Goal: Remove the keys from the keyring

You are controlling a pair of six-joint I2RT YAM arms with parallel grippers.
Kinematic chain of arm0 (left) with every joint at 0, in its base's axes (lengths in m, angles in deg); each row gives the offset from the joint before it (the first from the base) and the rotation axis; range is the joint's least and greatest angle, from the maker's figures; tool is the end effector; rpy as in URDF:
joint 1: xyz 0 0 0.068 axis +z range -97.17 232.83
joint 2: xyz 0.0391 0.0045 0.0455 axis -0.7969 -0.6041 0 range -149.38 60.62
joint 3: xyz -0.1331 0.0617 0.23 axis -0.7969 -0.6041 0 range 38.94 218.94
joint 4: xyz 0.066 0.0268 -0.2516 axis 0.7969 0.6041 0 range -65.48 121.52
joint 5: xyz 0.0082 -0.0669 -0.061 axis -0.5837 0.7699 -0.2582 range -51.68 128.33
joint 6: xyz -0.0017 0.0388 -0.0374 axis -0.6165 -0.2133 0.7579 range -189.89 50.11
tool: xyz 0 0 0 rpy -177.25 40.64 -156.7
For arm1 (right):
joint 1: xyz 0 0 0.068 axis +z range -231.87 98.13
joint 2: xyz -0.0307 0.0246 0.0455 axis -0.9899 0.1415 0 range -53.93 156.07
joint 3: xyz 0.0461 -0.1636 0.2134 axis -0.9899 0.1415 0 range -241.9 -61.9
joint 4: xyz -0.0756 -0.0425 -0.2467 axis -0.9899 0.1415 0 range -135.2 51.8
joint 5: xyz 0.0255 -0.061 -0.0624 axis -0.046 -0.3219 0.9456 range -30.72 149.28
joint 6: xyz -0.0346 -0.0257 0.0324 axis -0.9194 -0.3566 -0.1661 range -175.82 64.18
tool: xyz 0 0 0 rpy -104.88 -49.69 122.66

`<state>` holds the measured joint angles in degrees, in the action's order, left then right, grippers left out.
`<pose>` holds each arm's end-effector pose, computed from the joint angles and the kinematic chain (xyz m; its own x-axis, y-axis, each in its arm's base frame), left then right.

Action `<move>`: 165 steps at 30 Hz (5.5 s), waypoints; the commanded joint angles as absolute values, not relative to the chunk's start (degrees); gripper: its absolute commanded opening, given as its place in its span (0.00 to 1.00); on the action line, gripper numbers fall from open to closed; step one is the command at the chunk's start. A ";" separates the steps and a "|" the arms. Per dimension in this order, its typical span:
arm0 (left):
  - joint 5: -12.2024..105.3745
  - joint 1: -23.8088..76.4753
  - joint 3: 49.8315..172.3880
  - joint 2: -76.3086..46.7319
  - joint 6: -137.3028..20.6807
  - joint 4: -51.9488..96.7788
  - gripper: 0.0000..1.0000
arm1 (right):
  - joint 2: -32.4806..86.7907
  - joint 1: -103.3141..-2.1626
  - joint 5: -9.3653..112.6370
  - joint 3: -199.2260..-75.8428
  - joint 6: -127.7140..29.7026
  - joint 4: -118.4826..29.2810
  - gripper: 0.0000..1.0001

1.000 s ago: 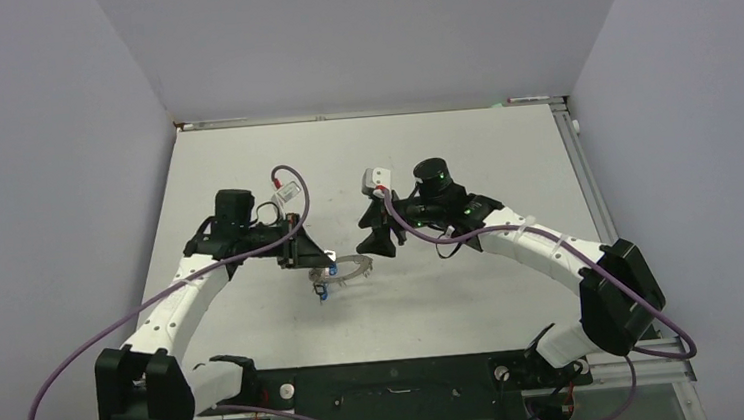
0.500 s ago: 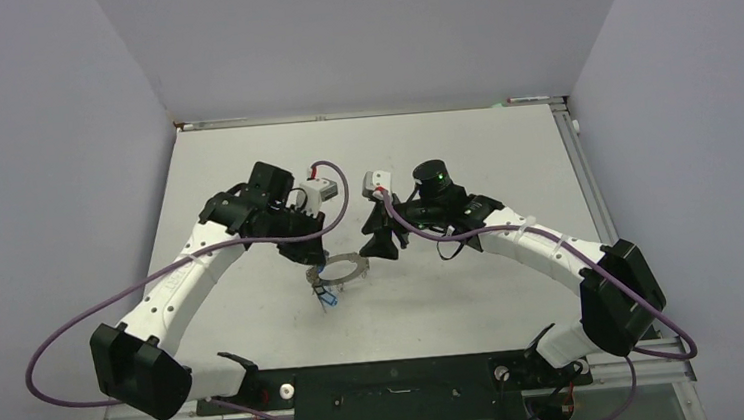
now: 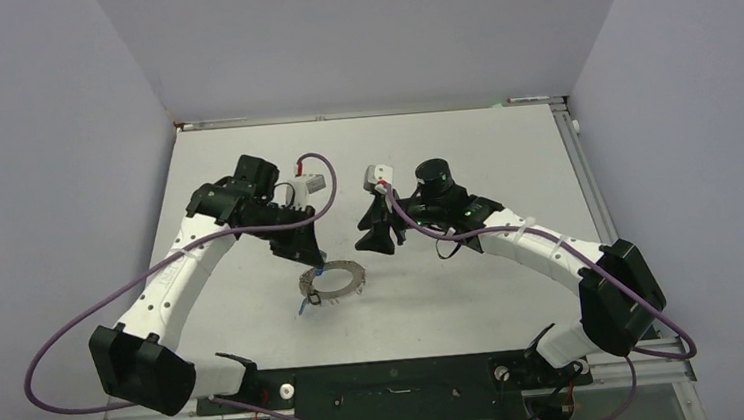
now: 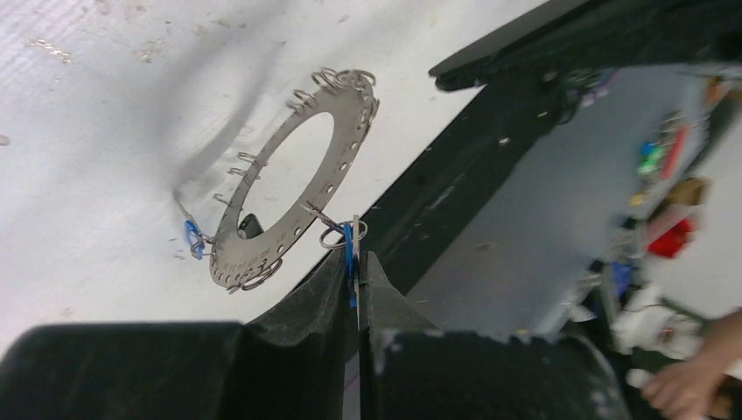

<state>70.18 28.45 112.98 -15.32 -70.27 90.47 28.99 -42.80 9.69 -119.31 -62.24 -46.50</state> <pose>0.2127 -0.1170 0.3249 -0.8400 0.3870 -0.3802 0.5375 0.6889 -0.4863 0.2337 0.2246 0.2844 -0.2103 -0.2640 -0.9413 -0.9774 0.0364 0.2081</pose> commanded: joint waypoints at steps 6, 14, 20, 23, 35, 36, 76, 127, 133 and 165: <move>106.09 46.87 102.33 -14.51 -49.38 77.80 0.00 | 28.55 -40.52 8.41 -116.88 -58.55 -57.43 0.47; 105.22 49.40 88.37 -5.35 -11.17 50.62 0.00 | 29.50 -40.02 10.52 -118.49 -59.78 -57.74 0.47; 101.94 49.41 76.86 1.23 19.05 28.11 0.00 | 30.66 -39.26 12.32 -117.51 -58.40 -63.11 0.44; 98.49 49.41 74.00 4.13 27.83 22.80 0.00 | 31.25 -39.27 13.01 -116.99 -56.30 -67.60 0.42; 97.18 49.93 72.42 5.74 32.24 19.79 0.00 | 35.00 -39.26 11.10 -115.77 -50.48 -78.70 0.43; 97.12 49.93 72.35 5.84 32.36 20.01 0.00 | 35.07 -39.24 11.18 -115.73 -49.98 -79.11 0.43; 104.96 48.36 76.02 3.57 -5.10 57.57 0.00 | 29.25 -46.26 4.49 -123.52 -64.01 -42.58 0.56; 4.39 7.16 102.65 3.01 -108.20 80.88 0.00 | 28.24 -50.22 5.86 -121.22 -57.49 -44.69 0.55; 1.66 6.61 99.30 7.69 -122.07 66.29 0.00 | 28.67 -50.20 5.63 -121.43 -56.03 -47.46 0.56; 39.05 6.66 96.71 20.05 -135.06 57.88 0.00 | 29.53 -46.09 -0.14 -127.64 -55.38 -49.52 0.59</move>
<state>33.07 6.79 97.72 16.87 -128.11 63.65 30.50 -47.32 1.89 -125.45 -54.24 -48.11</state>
